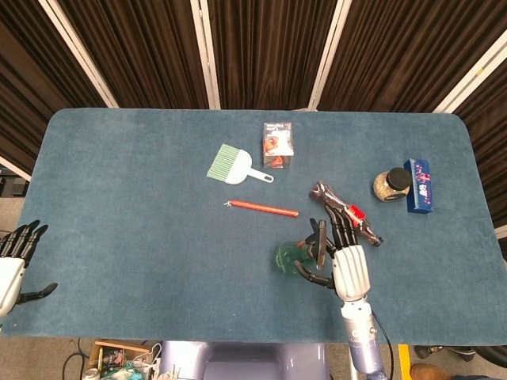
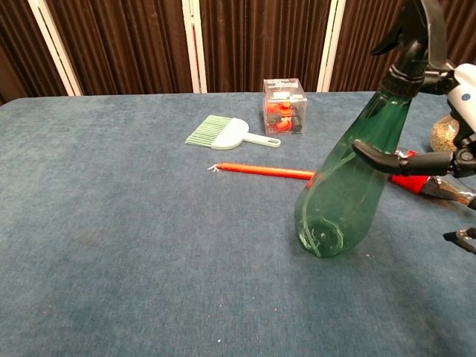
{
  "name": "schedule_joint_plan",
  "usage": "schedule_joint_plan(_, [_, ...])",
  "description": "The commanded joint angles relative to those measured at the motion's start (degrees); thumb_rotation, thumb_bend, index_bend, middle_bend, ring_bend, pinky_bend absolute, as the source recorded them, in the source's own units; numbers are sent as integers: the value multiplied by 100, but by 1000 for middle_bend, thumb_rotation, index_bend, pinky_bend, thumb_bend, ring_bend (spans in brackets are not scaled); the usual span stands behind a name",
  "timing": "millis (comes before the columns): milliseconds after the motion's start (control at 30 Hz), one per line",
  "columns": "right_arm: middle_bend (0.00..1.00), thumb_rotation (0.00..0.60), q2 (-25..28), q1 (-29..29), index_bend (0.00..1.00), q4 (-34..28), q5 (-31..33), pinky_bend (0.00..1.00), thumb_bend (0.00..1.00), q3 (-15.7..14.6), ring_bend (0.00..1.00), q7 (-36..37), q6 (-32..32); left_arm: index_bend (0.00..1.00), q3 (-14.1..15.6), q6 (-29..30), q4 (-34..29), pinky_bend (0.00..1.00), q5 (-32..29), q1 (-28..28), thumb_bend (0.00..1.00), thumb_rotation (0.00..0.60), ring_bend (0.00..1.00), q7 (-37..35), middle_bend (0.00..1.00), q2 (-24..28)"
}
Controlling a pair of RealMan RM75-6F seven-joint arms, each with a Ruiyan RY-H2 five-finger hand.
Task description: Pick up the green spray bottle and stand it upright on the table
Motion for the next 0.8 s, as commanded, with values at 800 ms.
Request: schedule_joint_plan(800, [0,600,961,-317,0,-1207,-66,0,229,-31,0,-782,36,0,60,242,20,97,207,108,46,600,7,-162,0,51])
